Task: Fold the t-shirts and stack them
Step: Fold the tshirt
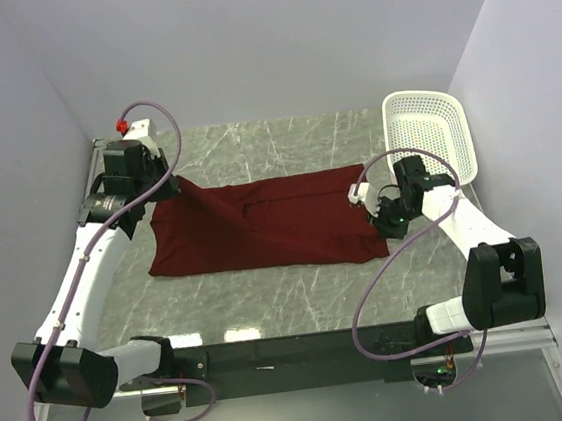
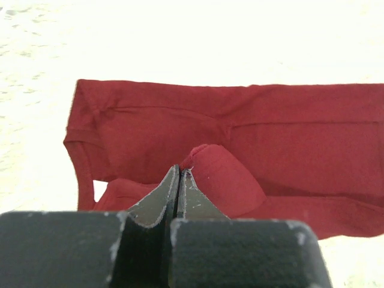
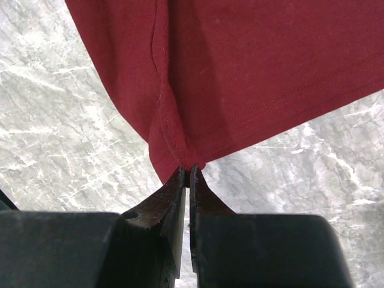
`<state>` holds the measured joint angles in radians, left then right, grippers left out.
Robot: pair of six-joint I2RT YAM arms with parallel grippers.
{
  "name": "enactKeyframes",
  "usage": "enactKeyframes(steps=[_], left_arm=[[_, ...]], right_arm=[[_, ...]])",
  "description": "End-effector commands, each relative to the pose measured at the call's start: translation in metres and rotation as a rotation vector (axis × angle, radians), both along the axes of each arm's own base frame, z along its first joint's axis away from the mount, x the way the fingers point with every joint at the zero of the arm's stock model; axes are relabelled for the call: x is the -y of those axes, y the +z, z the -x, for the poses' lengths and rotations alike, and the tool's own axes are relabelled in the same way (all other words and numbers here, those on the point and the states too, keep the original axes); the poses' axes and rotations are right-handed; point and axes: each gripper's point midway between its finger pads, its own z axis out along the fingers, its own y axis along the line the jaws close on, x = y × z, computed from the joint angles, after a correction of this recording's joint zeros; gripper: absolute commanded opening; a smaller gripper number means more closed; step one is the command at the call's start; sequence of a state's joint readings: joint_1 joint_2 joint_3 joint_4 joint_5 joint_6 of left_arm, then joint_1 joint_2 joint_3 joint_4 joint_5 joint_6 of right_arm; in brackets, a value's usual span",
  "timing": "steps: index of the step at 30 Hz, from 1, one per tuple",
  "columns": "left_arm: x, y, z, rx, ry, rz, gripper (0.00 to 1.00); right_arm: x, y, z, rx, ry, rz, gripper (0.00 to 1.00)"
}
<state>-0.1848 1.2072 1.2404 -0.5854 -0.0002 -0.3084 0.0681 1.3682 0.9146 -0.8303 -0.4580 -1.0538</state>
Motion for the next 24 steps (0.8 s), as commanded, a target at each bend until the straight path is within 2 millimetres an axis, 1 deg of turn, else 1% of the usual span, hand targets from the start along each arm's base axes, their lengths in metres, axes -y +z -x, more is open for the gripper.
enactKeyframes(steps=[1,5,8,12,16,19,24], left_arm=[[-0.014,0.025,-0.009,0.095,0.043,-0.018,0.01],[-0.023,0.025,-0.011,0.094,0.074,-0.026,0.00],[-0.022,0.021,-0.013,0.080,0.069,-0.017,0.00],[-0.020,0.020,-0.014,0.079,0.063,-0.007,0.01],[-0.021,0.020,-0.014,0.076,0.064,-0.012,0.01],[-0.022,0.022,-0.013,0.081,0.067,-0.016,0.00],[-0.020,0.018,-0.014,0.071,0.056,-0.010,0.01]], right_arm=[[-0.001,0.011,-0.012,0.029,-0.009,-0.024,0.09],[0.004,0.010,-0.012,0.024,-0.021,-0.015,0.09],[0.007,0.011,-0.015,0.019,-0.039,-0.022,0.10],[0.008,0.012,-0.018,0.017,-0.055,-0.029,0.10],[0.009,0.008,-0.019,0.009,-0.071,-0.028,0.11],[0.010,0.008,-0.023,0.008,-0.086,-0.032,0.11],[0.009,0.013,-0.032,0.031,-0.107,-0.039,0.13]])
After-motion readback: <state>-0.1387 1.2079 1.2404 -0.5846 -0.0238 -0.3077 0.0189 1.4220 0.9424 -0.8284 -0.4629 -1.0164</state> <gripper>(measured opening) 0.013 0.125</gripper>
